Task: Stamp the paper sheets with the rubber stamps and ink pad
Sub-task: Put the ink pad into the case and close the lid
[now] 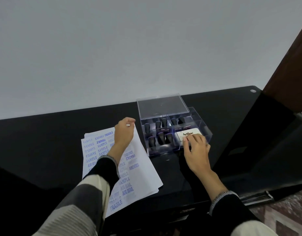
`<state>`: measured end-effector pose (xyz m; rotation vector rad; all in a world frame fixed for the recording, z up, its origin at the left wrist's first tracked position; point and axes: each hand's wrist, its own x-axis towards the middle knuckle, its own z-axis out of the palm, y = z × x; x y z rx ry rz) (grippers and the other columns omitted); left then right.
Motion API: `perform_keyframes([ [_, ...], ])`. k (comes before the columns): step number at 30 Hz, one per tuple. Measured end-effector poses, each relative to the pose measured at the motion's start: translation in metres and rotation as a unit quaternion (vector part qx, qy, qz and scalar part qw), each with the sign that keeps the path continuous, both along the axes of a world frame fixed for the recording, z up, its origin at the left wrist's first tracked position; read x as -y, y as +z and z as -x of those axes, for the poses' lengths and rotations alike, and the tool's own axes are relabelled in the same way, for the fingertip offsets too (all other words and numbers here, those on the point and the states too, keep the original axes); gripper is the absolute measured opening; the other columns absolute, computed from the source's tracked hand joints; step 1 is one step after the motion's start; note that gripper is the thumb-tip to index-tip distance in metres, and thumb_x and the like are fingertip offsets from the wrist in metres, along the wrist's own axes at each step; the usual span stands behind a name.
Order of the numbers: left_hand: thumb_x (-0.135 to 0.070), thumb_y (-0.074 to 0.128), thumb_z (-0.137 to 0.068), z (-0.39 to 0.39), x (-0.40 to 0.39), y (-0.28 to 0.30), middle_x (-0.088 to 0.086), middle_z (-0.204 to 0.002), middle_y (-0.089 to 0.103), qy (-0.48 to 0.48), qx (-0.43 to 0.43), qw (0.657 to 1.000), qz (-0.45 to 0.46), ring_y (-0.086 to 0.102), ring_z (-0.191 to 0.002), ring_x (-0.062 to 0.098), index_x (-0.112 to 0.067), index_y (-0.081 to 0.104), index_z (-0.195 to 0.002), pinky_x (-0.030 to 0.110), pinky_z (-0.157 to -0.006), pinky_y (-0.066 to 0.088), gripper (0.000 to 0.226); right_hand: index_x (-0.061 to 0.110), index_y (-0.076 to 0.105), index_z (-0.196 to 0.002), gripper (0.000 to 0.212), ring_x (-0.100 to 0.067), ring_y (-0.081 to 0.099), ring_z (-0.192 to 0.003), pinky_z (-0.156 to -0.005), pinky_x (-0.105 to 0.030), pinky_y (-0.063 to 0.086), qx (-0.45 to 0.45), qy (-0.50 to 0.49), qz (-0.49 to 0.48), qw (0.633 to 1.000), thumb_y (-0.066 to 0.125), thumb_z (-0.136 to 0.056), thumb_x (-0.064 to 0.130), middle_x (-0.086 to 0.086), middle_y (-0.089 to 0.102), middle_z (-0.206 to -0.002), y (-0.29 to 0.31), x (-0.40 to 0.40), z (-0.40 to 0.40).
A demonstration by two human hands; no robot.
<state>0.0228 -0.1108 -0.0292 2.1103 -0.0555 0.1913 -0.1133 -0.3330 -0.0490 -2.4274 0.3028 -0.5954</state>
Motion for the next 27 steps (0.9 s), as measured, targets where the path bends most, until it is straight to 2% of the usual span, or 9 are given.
perform_keyframes([
  [2, -0.007, 0.050, -0.097, -0.021, 0.003, -0.001, 0.007, -0.111, 0.067, -0.044, 0.000, 0.998, -0.044, 0.061, -0.100, 0.018, -0.011, 0.069, -0.110, 0.025, -0.083, 0.045, 0.023, 0.028, 0.052, -0.093, 0.023, -0.009, 0.037, -0.121, -0.101, -0.043, 0.030, 0.002, 0.014, 0.022, 1.000, 0.030, -0.098, 0.034, 0.010, 0.047, -0.112, -0.009, 0.002, 0.003],
  [5, -0.005, 0.052, -0.096, -0.047, 0.008, -0.008, 0.008, -0.120, 0.063, -0.120, 0.012, 0.984, -0.131, 0.059, -0.109, 0.023, -0.011, 0.066, -0.119, 0.030, -0.092, 0.046, 0.027, 0.026, 0.052, -0.115, 0.038, -0.013, 0.015, -0.144, -0.112, -0.049, 0.019, -0.024, 0.017, 0.081, 0.996, 0.021, -0.098, 0.041, 0.004, 0.036, -0.145, -0.020, 0.004, 0.003],
  [7, -0.008, 0.055, -0.096, -0.063, 0.010, -0.013, 0.008, -0.125, 0.060, -0.160, 0.021, 0.969, -0.188, 0.056, -0.115, 0.024, -0.011, 0.065, -0.123, 0.035, -0.097, 0.044, 0.028, 0.027, 0.050, -0.122, 0.041, -0.014, 0.006, -0.147, -0.114, -0.050, 0.014, -0.036, 0.015, 0.098, 0.994, 0.019, -0.099, 0.042, 0.001, 0.028, -0.153, -0.023, 0.005, 0.002],
  [9, -0.014, 0.061, -0.094, -0.077, 0.009, -0.017, 0.006, -0.126, 0.058, -0.177, 0.033, 0.956, -0.232, 0.054, -0.115, 0.023, -0.011, 0.068, -0.117, 0.035, -0.097, 0.042, 0.025, 0.029, 0.048, -0.122, 0.038, -0.013, 0.003, -0.147, -0.115, -0.049, 0.012, -0.041, 0.014, 0.102, 0.994, 0.020, -0.100, 0.041, 0.002, 0.027, -0.154, -0.024, 0.006, 0.002],
  [12, -0.018, 0.067, -0.090, -0.089, 0.009, -0.019, 0.002, -0.114, 0.060, -0.174, 0.085, 0.949, -0.247, 0.054, -0.102, 0.021, -0.012, 0.073, -0.092, 0.037, -0.088, 0.045, 0.009, 0.030, 0.046, -0.120, 0.033, -0.012, 0.003, -0.147, -0.115, -0.049, 0.012, -0.040, 0.012, 0.104, 0.994, 0.021, -0.100, 0.039, 0.003, 0.030, -0.151, -0.026, 0.006, 0.001],
  [14, -0.018, 0.064, -0.091, -0.090, 0.010, -0.018, -0.002, -0.109, 0.059, -0.179, 0.097, 0.943, -0.264, 0.052, -0.097, 0.019, -0.014, 0.068, -0.083, 0.038, -0.081, 0.045, 0.011, 0.029, 0.047, -0.118, 0.032, -0.013, 0.006, -0.146, -0.114, -0.050, 0.014, -0.038, 0.010, 0.104, 0.994, 0.022, -0.100, 0.039, 0.002, 0.033, -0.149, -0.026, 0.006, 0.001],
  [17, -0.019, 0.055, -0.095, -0.085, 0.010, -0.008, -0.005, -0.098, 0.058, -0.170, 0.116, 0.945, -0.255, 0.052, -0.089, 0.016, -0.017, 0.060, -0.085, 0.039, -0.076, 0.047, 0.012, 0.027, 0.050, -0.116, 0.035, -0.014, 0.012, -0.144, -0.113, -0.051, 0.018, -0.037, 0.007, 0.106, 0.994, 0.022, -0.100, 0.039, 0.002, 0.038, -0.144, -0.026, 0.006, 0.000],
  [22, -0.013, 0.050, -0.099, -0.077, 0.011, 0.039, 0.005, -0.100, 0.059, -0.090, 0.138, 0.977, -0.132, 0.053, -0.078, 0.013, -0.013, 0.059, -0.091, 0.025, -0.070, 0.041, 0.012, 0.028, 0.053, -0.105, 0.032, -0.014, 0.020, -0.140, -0.110, -0.052, 0.020, -0.032, 0.008, 0.096, 0.995, 0.023, -0.100, 0.040, 0.005, 0.042, -0.136, -0.026, 0.008, 0.000],
  [27, 0.003, 0.041, -0.098, -0.047, 0.014, 0.076, 0.009, -0.115, 0.056, -0.040, 0.143, 0.974, -0.170, 0.058, -0.095, 0.020, -0.004, 0.059, -0.103, 0.027, -0.075, 0.042, 0.020, 0.025, 0.056, -0.096, 0.014, -0.017, 0.036, -0.130, -0.108, -0.053, 0.023, -0.014, 0.004, 0.077, 0.997, 0.044, -0.100, 0.029, 0.005, 0.048, -0.124, -0.021, 0.006, 0.002],
])
